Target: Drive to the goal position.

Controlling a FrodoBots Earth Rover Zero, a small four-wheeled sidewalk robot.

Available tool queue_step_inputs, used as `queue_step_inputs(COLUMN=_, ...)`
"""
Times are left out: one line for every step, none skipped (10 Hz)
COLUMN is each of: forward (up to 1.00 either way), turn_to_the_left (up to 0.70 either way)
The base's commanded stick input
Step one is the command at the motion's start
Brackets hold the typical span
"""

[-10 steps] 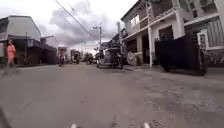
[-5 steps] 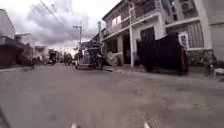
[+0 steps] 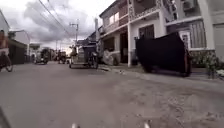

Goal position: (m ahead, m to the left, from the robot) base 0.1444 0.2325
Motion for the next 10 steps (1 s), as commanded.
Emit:
queue_step_inputs(forward=0.70, turn_to_the_left=0.00)
queue_step_inputs(forward=0.70, turn_to_the_left=0.00)
queue_step_inputs(forward=0.70, turn_to_the_left=0.00)
queue_step_inputs(forward=0.70, turn_to_the_left=0.00)
queue_step_inputs(forward=0.70, turn_to_the_left=0.00)
queue_step_inputs(forward=0.70, turn_to_the_left=0.00)
queue_step_inputs(forward=0.70, turn_to_the_left=0.00)
queue_step_inputs(forward=0.70, turn_to_the_left=0.00)
queue_step_inputs(forward=0.70, turn_to_the_left=0.00)
queue_step_inputs(forward=0.70, turn_to_the_left=-0.18)
